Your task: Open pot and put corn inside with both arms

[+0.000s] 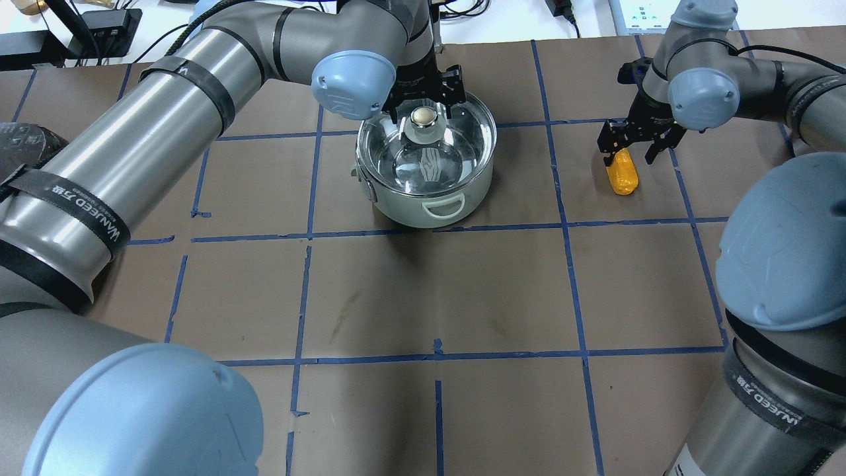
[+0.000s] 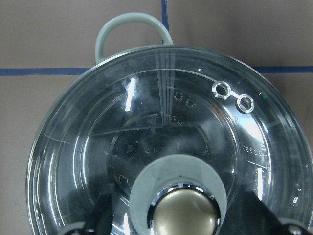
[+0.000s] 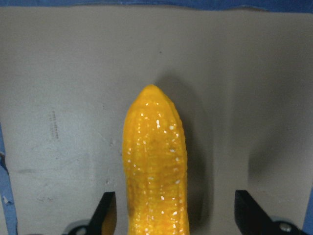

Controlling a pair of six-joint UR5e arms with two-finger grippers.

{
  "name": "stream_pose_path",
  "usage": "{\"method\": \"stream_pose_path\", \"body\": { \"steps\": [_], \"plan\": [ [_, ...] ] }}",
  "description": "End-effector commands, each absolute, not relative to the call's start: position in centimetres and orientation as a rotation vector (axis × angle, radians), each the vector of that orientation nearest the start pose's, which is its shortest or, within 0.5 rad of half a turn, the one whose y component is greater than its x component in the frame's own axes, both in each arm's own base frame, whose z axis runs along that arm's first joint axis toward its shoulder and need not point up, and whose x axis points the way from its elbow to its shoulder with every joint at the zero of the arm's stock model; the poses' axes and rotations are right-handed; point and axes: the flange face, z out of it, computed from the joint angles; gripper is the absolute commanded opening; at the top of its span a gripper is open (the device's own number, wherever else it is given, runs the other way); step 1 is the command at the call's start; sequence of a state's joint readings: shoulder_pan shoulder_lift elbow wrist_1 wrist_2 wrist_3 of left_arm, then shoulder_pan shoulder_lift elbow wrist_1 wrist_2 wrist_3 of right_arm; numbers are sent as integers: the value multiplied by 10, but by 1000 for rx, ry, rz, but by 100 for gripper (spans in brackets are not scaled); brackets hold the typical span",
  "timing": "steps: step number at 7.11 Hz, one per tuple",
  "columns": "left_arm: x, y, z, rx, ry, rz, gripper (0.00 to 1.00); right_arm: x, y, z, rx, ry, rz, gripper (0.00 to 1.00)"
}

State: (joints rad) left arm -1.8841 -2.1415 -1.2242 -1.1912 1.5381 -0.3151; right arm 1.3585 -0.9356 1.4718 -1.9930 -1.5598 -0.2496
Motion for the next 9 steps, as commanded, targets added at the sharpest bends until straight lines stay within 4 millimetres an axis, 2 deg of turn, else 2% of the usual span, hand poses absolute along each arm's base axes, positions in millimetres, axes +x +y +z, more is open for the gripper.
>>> {"method": "stream_pose_path", "body": {
  "steps": [1,2,4,5,6,7,8,9],
  "plan": [
    [-358,-645,357,7,3216,-242,15,-11,-687,187,-51,3093,187,84],
    [-364,-641,357,21,3215,-242,7,-11,-685,185,-51,3092,194,72],
    [-366,-640,354,24,3213,-233,2,-11,-686,187,-46,3094,190,26],
    [-365,-638,362,28,3211,-244,1,-11,-689,192,-23,3099,172,15],
    [-361,-630,382,39,3203,-225,1,-13,-694,207,-7,3110,130,10],
    [-357,-621,415,49,3197,-200,1,-15,-701,234,-5,3129,65,10],
    [-355,-615,441,51,3193,-175,1,-14,-708,279,-12,3143,-13,10],
    [-348,-613,463,62,3186,-158,1,-4,-708,311,-29,3135,-7,10]
  ]
}}
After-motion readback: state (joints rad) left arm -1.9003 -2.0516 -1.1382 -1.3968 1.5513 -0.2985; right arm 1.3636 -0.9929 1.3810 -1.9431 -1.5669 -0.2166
